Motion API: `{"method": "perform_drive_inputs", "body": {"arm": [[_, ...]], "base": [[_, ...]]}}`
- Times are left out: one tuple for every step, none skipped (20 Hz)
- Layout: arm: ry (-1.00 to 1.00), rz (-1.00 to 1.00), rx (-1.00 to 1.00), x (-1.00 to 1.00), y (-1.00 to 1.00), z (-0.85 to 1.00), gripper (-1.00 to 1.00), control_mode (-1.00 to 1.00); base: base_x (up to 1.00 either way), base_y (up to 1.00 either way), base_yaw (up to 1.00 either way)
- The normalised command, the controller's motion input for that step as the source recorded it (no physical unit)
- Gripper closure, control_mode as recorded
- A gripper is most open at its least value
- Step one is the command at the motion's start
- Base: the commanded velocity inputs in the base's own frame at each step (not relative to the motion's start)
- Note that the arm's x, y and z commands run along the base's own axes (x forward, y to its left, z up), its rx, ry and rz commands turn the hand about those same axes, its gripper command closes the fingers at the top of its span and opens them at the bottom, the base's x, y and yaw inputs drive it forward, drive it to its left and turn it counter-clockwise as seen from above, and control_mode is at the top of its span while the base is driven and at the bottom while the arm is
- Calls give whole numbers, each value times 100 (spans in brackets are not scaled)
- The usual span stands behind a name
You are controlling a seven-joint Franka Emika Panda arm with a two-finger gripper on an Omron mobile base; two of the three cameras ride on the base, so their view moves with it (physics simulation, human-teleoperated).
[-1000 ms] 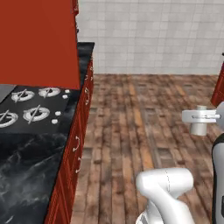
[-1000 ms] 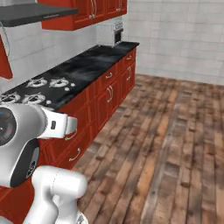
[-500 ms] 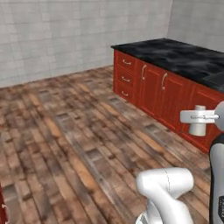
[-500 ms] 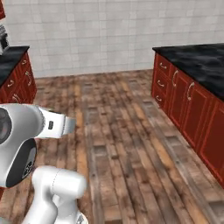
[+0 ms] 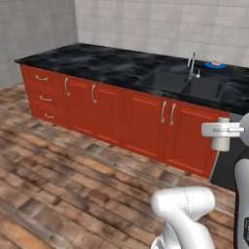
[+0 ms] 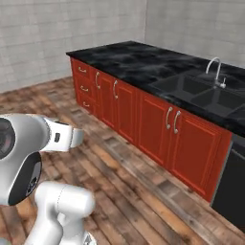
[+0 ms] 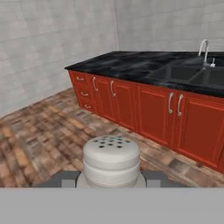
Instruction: Retrieve the shaker from the cabinet and place it next the steak on a plate on the dining table.
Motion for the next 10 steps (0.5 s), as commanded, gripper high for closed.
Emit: {"method": "perform_drive_inputs", "body": {"arm": [[0, 0, 0, 0, 0, 0, 100, 100], [0, 0, 0, 0, 0, 0, 100, 100], [0, 0, 0, 0, 0, 0, 100, 100], [0, 0, 0, 0, 0, 0, 100, 100], [0, 0, 0, 0, 0, 0, 100, 100], [0, 0, 0, 0, 0, 0, 100, 100], [0, 0, 0, 0, 0, 0, 100, 100], [0, 0, 0, 0, 0, 0, 100, 100], [0, 0, 0, 0, 0, 0, 100, 100], [0, 0, 0, 0, 0, 0, 100, 100]], "base": [[11, -21, -69], [13, 0, -68], [31, 40, -63], [51, 86, -55], [59, 100, -49], [76, 100, -45], [86, 100, -43], [93, 100, -42], [96, 100, -40], [97, 100, -39]]}}
